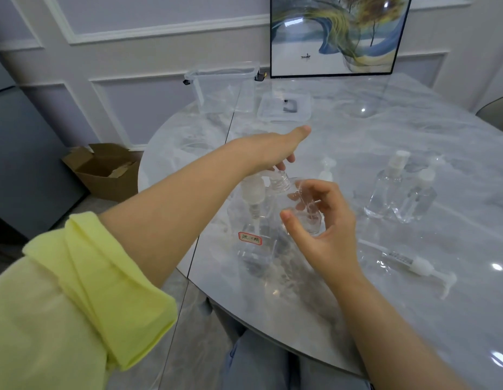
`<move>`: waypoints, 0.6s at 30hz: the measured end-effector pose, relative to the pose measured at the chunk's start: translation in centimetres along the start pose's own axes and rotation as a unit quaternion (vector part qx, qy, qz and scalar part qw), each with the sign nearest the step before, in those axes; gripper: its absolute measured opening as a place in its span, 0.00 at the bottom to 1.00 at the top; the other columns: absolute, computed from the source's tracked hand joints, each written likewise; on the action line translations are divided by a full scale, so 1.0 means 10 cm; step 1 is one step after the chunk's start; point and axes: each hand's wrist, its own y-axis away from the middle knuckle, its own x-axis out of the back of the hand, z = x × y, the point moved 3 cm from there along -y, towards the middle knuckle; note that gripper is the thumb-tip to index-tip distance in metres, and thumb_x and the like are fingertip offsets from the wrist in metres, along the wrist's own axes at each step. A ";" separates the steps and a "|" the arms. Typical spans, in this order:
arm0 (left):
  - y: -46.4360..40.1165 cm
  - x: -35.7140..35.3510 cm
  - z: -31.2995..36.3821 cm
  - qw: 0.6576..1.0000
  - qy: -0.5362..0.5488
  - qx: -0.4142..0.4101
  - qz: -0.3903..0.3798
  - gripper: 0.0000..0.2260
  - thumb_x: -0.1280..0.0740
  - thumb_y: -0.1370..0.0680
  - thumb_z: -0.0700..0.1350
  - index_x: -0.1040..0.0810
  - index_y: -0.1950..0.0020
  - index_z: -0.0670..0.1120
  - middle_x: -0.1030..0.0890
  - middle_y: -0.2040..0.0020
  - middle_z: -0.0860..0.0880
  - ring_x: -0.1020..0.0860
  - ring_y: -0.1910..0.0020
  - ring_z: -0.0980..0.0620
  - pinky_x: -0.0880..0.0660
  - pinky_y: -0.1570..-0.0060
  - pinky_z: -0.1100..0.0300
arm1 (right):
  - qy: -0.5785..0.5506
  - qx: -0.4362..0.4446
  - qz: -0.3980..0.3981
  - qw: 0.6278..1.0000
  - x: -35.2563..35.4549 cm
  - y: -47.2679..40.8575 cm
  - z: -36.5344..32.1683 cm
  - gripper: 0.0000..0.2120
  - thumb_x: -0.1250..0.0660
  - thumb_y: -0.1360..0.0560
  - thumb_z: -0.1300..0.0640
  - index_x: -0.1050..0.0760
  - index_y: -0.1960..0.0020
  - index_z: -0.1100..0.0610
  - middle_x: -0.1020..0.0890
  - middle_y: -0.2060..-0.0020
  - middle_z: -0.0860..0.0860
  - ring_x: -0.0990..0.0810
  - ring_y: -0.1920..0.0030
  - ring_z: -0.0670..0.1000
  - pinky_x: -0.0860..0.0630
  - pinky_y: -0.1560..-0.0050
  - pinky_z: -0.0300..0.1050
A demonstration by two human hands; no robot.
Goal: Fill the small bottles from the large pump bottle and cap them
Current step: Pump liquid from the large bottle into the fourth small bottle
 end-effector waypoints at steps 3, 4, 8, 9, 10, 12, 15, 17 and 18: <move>-0.01 -0.02 -0.02 1.000 -0.007 0.000 0.006 0.33 0.53 0.19 0.70 0.19 0.40 0.48 0.19 0.42 0.48 0.22 0.42 0.48 0.31 0.38 0.52 | -0.004 -0.002 -0.002 1.000 0.00 0.00 -0.01 0.18 0.25 0.28 0.52 0.26 0.41 0.49 0.20 0.50 0.41 0.18 0.51 0.52 0.22 0.49 0.45; -0.02 -0.02 -0.02 1.000 -0.005 -0.002 0.017 0.33 0.53 0.19 0.70 0.19 0.40 0.48 0.19 0.42 0.48 0.22 0.42 0.48 0.30 0.38 0.52 | -0.006 0.000 0.000 1.000 0.00 0.00 -0.01 0.18 0.25 0.28 0.52 0.26 0.41 0.50 0.20 0.50 0.40 0.18 0.51 0.52 0.22 0.49 0.43; -0.03 -0.02 -0.04 0.999 0.010 0.004 0.032 0.34 0.53 0.20 0.71 0.18 0.42 0.49 0.18 0.44 0.49 0.21 0.43 0.49 0.29 0.34 0.50 | -0.006 -0.002 -0.003 1.000 0.00 0.00 0.01 0.17 0.25 0.28 0.52 0.26 0.41 0.50 0.20 0.51 0.41 0.17 0.51 0.53 0.22 0.50 0.45; -0.02 -0.01 -0.03 1.000 0.005 0.004 0.026 0.34 0.53 0.20 0.71 0.19 0.42 0.49 0.18 0.43 0.49 0.21 0.43 0.48 0.30 0.35 0.50 | -0.004 -0.003 -0.002 1.000 0.00 0.00 0.01 0.18 0.25 0.28 0.52 0.26 0.41 0.49 0.20 0.51 0.41 0.17 0.51 0.53 0.22 0.51 0.44; -0.02 0.00 -0.02 1.000 0.003 0.003 0.022 0.34 0.53 0.20 0.71 0.19 0.41 0.49 0.19 0.43 0.49 0.21 0.43 0.49 0.30 0.38 0.51 | -0.001 -0.002 0.000 1.000 0.01 0.00 0.01 0.18 0.25 0.28 0.52 0.26 0.41 0.48 0.20 0.51 0.41 0.18 0.52 0.52 0.23 0.51 0.42; -0.01 0.02 -0.01 1.000 0.006 -0.001 0.026 0.33 0.54 0.19 0.71 0.19 0.41 0.49 0.19 0.43 0.49 0.21 0.43 0.49 0.30 0.40 0.52 | 0.001 0.000 0.006 1.000 0.01 -0.01 0.01 0.18 0.25 0.28 0.52 0.26 0.41 0.48 0.20 0.51 0.40 0.18 0.52 0.50 0.25 0.52 0.39; -0.01 -0.01 -0.02 1.000 0.002 0.003 0.014 0.34 0.54 0.20 0.71 0.19 0.40 0.49 0.18 0.43 0.49 0.21 0.43 0.49 0.30 0.35 0.49 | 0.005 -0.003 -0.002 1.000 0.00 -0.01 0.01 0.17 0.25 0.28 0.52 0.26 0.41 0.49 0.20 0.51 0.39 0.18 0.52 0.50 0.25 0.51 0.40; -0.01 -0.02 0.00 1.000 -0.009 0.005 0.004 0.34 0.54 0.20 0.71 0.19 0.40 0.49 0.18 0.42 0.48 0.21 0.42 0.48 0.31 0.33 0.48 | 0.001 -0.006 -0.003 1.000 0.00 -0.01 0.01 0.17 0.26 0.28 0.52 0.26 0.42 0.48 0.21 0.52 0.37 0.19 0.52 0.49 0.25 0.51 0.41; -0.02 -0.01 0.03 1.000 -0.013 0.002 0.005 0.34 0.54 0.19 0.71 0.20 0.39 0.49 0.19 0.42 0.48 0.21 0.41 0.47 0.31 0.34 0.49 | -0.001 -0.004 -0.002 1.000 0.01 0.00 0.01 0.17 0.26 0.28 0.52 0.26 0.42 0.47 0.21 0.52 0.37 0.19 0.52 0.47 0.25 0.51 0.39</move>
